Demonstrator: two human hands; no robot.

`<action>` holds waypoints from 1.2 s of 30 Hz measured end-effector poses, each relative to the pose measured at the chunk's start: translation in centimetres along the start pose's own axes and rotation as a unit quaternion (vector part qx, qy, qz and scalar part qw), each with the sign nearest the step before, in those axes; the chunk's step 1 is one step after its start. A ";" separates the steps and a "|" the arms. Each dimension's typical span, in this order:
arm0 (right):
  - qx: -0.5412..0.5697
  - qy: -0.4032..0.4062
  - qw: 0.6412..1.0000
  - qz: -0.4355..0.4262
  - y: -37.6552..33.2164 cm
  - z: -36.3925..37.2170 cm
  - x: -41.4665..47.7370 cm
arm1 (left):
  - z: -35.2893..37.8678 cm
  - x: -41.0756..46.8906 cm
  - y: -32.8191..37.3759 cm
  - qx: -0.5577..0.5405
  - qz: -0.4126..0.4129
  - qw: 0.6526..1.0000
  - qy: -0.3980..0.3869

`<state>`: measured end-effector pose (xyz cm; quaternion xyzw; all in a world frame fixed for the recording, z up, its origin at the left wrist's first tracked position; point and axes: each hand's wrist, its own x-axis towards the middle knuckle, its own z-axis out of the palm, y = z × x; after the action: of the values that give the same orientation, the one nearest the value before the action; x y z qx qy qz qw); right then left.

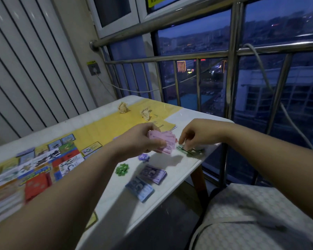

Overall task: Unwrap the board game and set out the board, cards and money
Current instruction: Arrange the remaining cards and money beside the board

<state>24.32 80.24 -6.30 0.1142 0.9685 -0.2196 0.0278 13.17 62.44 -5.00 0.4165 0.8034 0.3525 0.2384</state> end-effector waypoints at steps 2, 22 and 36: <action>0.081 0.058 0.995 -0.033 -2.0 -0.3 -0.9 | -1.0 -1.9 0.0 -0.053 0.035 0.998 0.029; 0.031 0.132 0.957 -0.258 -16.1 12.0 -6.2 | -0.2 -18.9 -7.0 0.242 0.027 0.951 0.191; -0.046 0.175 0.930 -0.319 -15.8 15.4 -6.8 | 1.7 -21.0 -8.3 0.442 0.005 0.881 0.165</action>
<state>27.32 58.24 -12.87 -0.1657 0.9524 -0.1482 -0.2086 21.49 42.16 -10.60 0.4185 0.9013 0.0256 -0.1088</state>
